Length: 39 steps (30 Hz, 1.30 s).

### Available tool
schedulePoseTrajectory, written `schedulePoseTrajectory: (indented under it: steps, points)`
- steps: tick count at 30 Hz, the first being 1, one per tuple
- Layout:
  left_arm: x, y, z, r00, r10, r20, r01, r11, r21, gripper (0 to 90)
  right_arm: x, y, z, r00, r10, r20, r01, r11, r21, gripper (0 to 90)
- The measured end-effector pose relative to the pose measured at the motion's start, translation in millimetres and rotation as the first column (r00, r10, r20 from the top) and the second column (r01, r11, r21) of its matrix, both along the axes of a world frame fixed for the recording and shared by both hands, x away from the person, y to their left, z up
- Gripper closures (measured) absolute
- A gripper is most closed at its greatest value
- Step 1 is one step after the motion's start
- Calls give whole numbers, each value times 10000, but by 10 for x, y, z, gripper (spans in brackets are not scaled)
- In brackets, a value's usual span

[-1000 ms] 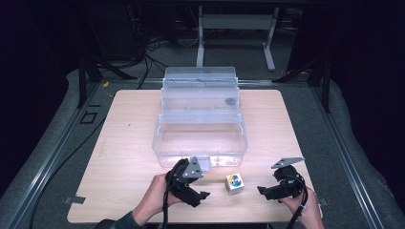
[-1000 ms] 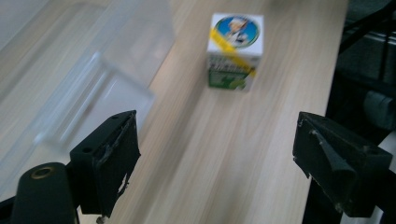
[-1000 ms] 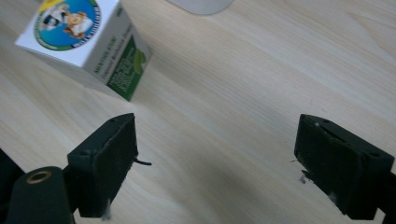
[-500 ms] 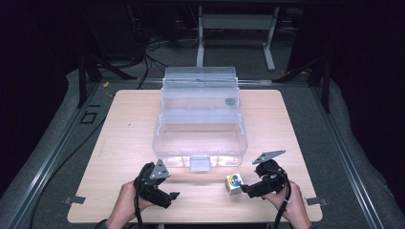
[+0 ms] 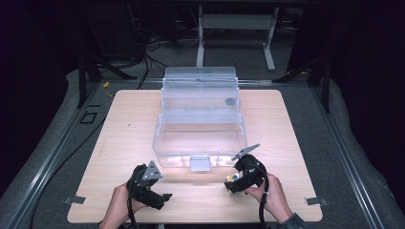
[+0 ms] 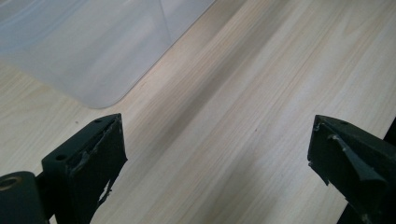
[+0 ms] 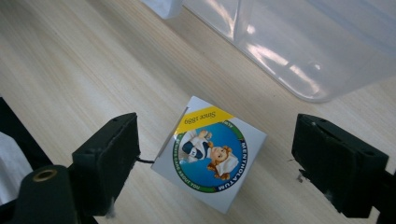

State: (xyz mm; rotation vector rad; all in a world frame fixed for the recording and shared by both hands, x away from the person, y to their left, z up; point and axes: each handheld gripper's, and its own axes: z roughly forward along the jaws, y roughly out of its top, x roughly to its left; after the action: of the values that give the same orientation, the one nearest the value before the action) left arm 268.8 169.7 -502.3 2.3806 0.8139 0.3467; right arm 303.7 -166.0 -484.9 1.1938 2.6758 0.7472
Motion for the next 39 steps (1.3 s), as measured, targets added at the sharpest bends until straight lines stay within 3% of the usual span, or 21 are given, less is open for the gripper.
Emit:
schedulePoseTrajectory:
  steps: [6, 7, 13, 16, 23, 28, 29, 32, 33, 37, 39]
  points:
    - [17, 76, -33, 9996, 215, -178, -217, 9997, -144, 30, 25, -28, -66, 9998, -137, -167, 132, 9993, -336, 158]
    - [25, 86, -34, 9996, 204, -203, -206, 9997, -104, 27, 24, -22, -86, 9993, -16, -377, 17, 10000, 45, 162]
    - [40, 104, -52, 9992, 301, -268, -303, 9995, -80, 26, 37, 26, -125, 9994, -26, -337, 8, 9985, -550, 178]
    - [80, 157, -87, 9983, 514, -280, -514, 9987, 32, 22, 41, -25, -145, 9985, -101, -535, 41, 9937, -1120, 165]
    - [125, 245, -114, 9959, 796, -422, -796, 9968, 13, 21, 28, -46, -120, 9976, 144, -674, -227, 9919, -1249, 194]
    - [135, 269, -138, 9947, 881, -524, -877, 9961, 103, 20, 100, 128, -47, 9942, 791, -732, -901, 9828, -1611, 244]
    - [137, 271, -147, 9941, 908, -590, -900, 9958, 149, 20, 109, 150, -30, 9939, 823, -734, -948, 9777, -1874, 252]
    - [146, 283, -166, 9939, 908, -618, -898, 9958, 196, 20, 138, 192, -26, 9923, 888, -869, -1036, 9773, -1848, 287]
    - [155, 296, -177, 9938, 913, -634, -902, 9957, 205, 20, 159, 233, -12, 9908, 958, -959, -1142, 9709, -2106, 353]
    - [180, 323, -226, 9927, 974, -712, -961, 9951, 216, 20, 170, 270, -37, 9875, 1131, -1098, -1335, 9702, -2020, 408]
    - [186, 327, -237, 9922, 950, -809, -938, 9954, 188, 20, 167, 276, -35, 9878, 1095, -1105, -1320, 9658, -2230, 428]
